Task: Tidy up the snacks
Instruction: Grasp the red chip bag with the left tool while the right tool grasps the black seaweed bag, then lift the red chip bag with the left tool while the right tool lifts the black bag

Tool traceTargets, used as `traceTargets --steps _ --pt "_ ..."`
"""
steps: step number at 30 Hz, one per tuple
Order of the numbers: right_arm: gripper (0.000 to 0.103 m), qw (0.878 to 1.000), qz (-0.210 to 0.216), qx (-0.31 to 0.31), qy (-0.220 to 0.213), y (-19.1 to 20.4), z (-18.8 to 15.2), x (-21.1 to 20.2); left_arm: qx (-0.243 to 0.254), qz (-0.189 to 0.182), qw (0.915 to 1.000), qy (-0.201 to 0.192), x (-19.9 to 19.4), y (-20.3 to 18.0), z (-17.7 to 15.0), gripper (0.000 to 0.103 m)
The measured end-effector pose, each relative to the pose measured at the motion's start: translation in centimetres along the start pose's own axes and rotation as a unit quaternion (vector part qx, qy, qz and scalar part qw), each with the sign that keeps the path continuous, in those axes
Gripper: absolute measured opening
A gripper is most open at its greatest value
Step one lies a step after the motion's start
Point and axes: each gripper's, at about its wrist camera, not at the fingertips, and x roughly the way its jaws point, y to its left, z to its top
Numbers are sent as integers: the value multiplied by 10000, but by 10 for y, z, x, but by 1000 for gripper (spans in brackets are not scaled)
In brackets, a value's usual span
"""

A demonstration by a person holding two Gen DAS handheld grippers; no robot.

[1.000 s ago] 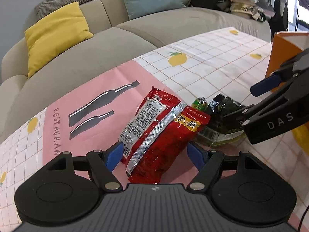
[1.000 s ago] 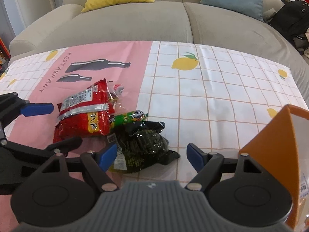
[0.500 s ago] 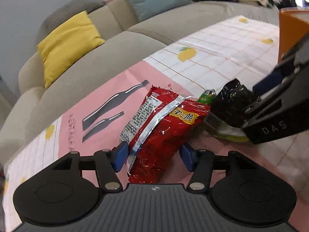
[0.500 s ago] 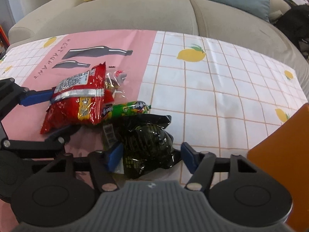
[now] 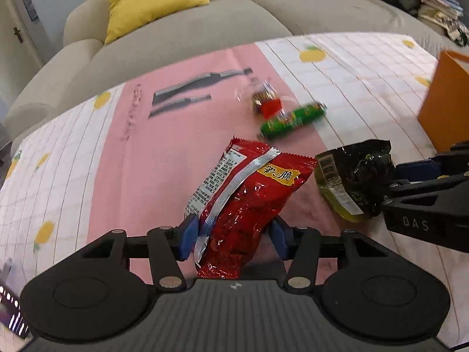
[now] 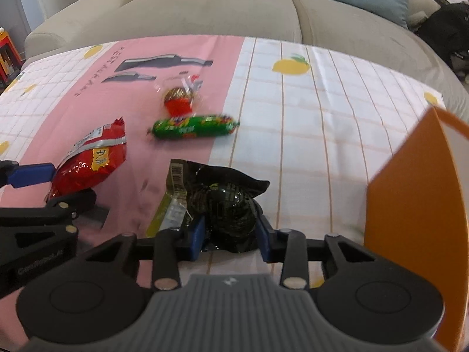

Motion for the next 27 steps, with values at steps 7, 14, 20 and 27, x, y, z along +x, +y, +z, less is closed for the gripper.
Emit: traceTargets --steps 7,14,20,27 --pt "35 9999 133 -99 41 0 -40 -26 356 -42 9992 160 -19 -22 -25 60" --pt "37 9983 -42 -549 -189 3 -59 -43 820 -421 9956 -158 -29 -28 -36 76" --pt "54 9956 69 -860 -361 5 -57 -49 1402 -611 9870 -493 -36 -13 -31 90" --pt "65 9985 394 -288 -261 -7 -44 -46 1465 -1524 9774 -96 -15 6 -14 90"
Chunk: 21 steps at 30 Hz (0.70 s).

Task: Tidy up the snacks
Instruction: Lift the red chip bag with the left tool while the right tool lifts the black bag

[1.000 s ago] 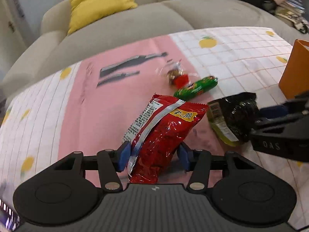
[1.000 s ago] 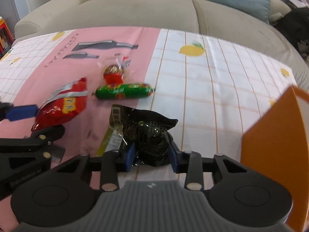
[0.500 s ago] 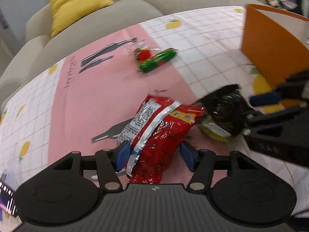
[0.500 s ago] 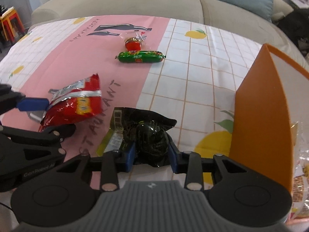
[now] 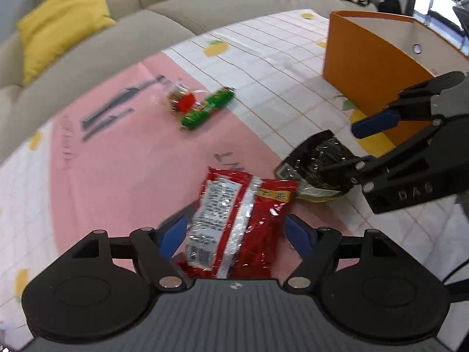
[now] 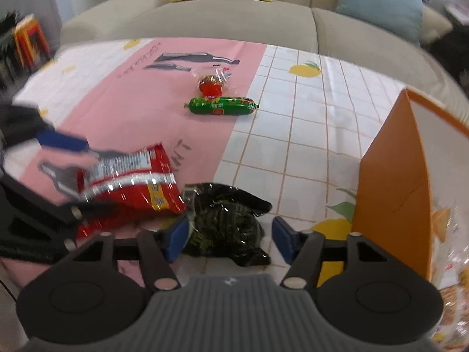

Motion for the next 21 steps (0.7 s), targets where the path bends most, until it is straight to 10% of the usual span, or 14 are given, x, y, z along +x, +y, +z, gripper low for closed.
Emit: traceTargets --steps 9,21 --pt "68 9930 365 1093 276 -20 10 14 208 -226 9990 311 30 4 3 96" --pt "59 9987 -122 373 327 4 0 31 -80 -156 9997 185 40 3 2 98"
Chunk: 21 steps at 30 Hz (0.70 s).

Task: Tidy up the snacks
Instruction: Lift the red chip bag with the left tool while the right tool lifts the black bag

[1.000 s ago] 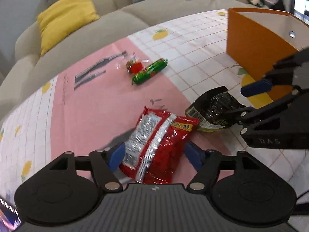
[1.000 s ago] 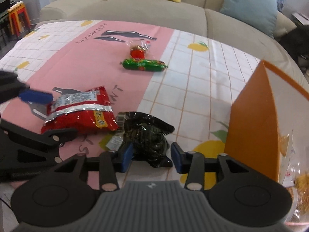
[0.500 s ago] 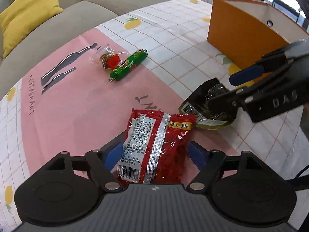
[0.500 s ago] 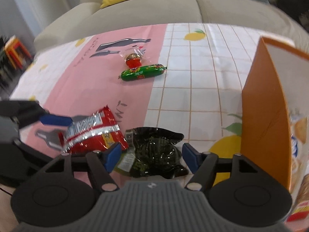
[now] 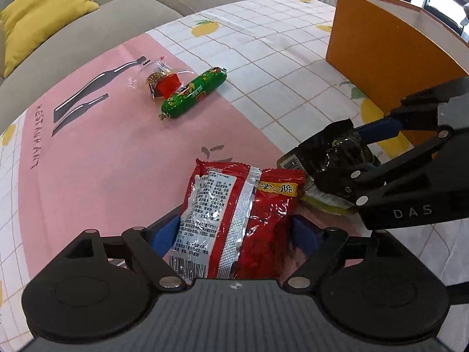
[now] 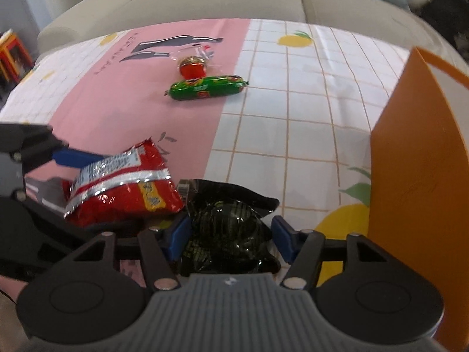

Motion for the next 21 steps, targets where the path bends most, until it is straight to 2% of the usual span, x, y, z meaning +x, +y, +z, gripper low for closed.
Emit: traceTargets --steps 6,12,21 --pt "55 9999 -12 59 -108 -4 -1 -2 -392 -2 9992 -71 -1 0 -3 94" --pt "51 9999 -24 108 -77 -6 0 -2 -736 208 9971 22 -3 -4 -3 91" --pt "50 9997 -146 112 -188 -11 2 -16 -1512 570 9869 0 -10 -5 -6 87"
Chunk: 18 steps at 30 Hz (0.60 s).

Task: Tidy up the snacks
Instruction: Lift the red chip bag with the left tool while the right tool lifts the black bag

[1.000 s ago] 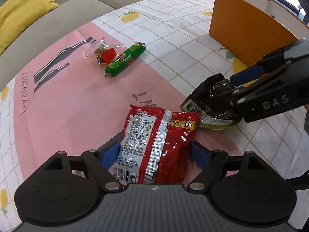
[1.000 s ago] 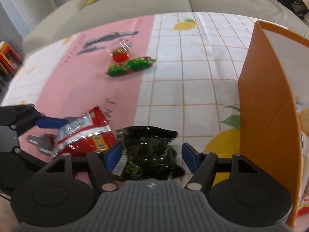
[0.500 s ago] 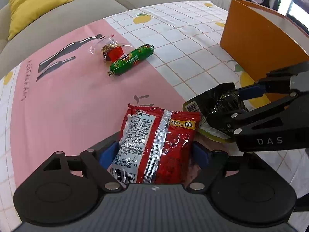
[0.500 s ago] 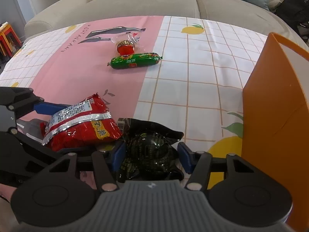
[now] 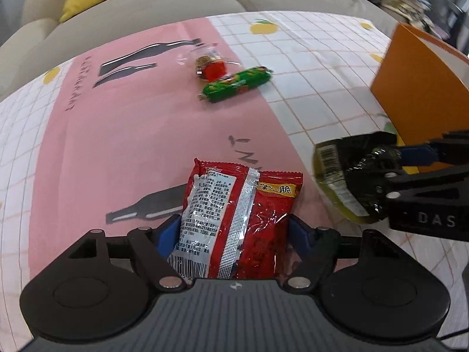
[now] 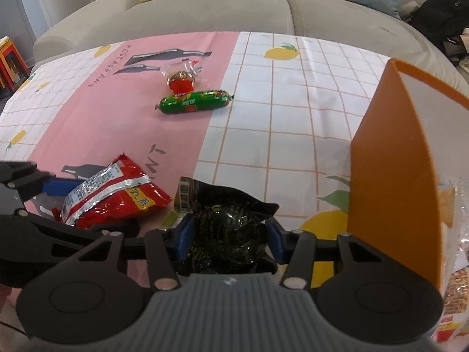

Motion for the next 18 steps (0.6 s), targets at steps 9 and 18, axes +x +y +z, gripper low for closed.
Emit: traceTargets --steps 9,18 --pt "50 9998 69 -6 -192 -1 0 -21 -690 -25 9970 -339 -36 8 1 87" --pt "49 9985 270 44 -470 -7 0 -59 -1074 -230 9918 -654 -82 5 8 87"
